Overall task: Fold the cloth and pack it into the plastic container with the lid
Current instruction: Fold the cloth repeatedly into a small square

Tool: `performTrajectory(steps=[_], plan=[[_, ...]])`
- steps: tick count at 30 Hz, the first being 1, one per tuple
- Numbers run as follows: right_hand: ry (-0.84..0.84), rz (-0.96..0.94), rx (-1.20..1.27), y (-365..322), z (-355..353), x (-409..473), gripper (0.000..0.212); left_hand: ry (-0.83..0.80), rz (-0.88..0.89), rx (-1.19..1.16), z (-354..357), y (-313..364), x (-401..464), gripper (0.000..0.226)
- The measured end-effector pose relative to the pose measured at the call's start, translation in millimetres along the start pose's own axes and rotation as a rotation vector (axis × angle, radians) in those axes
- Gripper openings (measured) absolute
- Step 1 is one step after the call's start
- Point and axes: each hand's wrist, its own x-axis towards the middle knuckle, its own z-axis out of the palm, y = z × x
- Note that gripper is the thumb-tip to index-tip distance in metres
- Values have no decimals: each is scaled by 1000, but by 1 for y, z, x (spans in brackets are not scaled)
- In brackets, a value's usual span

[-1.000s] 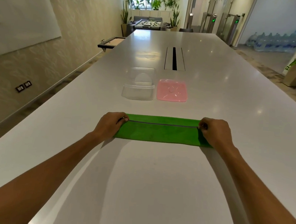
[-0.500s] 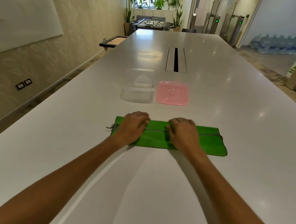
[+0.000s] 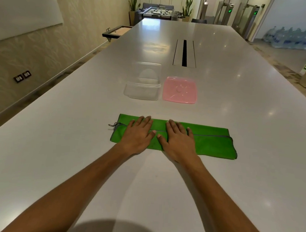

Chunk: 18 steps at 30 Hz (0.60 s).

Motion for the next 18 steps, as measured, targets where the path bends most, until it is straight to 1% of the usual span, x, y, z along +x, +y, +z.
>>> performTrajectory(steps=[6,12,18], plan=[[13,67,-28,20,-4,-6,79,11,-65,18,-2,-13,-2,67],[14,143,-75,51,-14,-14,81,17,-143,29,-5,-25,-7,79],[-3,259,-98,95,-29,-28,80,43,-175,53,-6,-25,-9,82]])
